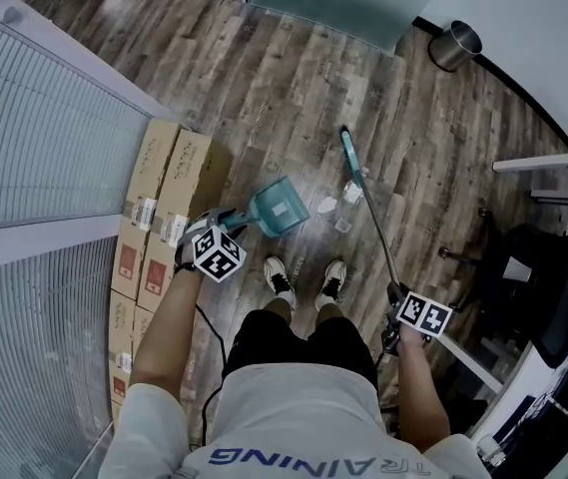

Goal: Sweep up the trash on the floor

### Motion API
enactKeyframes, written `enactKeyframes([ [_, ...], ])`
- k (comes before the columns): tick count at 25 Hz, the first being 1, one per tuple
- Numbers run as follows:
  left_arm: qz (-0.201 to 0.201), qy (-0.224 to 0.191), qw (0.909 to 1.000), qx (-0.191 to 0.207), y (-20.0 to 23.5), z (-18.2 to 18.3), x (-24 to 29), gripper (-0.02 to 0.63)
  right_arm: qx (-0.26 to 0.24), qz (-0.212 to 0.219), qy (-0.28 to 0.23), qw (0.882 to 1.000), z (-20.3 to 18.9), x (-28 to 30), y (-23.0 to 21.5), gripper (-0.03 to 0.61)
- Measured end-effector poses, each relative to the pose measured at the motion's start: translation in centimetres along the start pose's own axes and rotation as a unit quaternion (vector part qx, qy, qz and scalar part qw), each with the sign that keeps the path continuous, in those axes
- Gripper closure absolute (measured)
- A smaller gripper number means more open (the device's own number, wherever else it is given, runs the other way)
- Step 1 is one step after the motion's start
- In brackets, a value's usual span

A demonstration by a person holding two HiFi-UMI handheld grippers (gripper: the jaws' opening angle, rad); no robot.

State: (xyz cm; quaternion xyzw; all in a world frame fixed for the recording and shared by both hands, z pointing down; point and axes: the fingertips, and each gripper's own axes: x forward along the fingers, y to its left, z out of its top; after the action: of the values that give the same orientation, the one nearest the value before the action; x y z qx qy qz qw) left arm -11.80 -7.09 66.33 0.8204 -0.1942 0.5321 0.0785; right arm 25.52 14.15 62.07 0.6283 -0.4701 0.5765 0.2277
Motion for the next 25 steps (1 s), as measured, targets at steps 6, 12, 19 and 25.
enactKeyframes([
  [6,-0.018,0.052,0.9979,0.035,0.1,-1.4,2.8,0.474,-0.008,-0.012,0.016,1.0,-0.4,0.1,-1.8,0.47],
  [12,-0.034,0.037,0.9973,0.053,-0.6,-0.6,3.8,0.514,-0.011,-0.019,0.046,0.999,-1.6,0.7,-2.1,0.47],
  [19,-0.041,0.038,0.9968,0.056,-0.7,-0.9,4.0,0.518,0.013,-0.037,0.093,0.995,-4.6,3.7,-2.7,0.471],
  [25,-0.036,0.036,0.9967,0.063,-0.9,-0.8,3.9,0.517,0.01,-0.079,0.117,0.99,-5.8,7.1,-2.6,0.47],
])
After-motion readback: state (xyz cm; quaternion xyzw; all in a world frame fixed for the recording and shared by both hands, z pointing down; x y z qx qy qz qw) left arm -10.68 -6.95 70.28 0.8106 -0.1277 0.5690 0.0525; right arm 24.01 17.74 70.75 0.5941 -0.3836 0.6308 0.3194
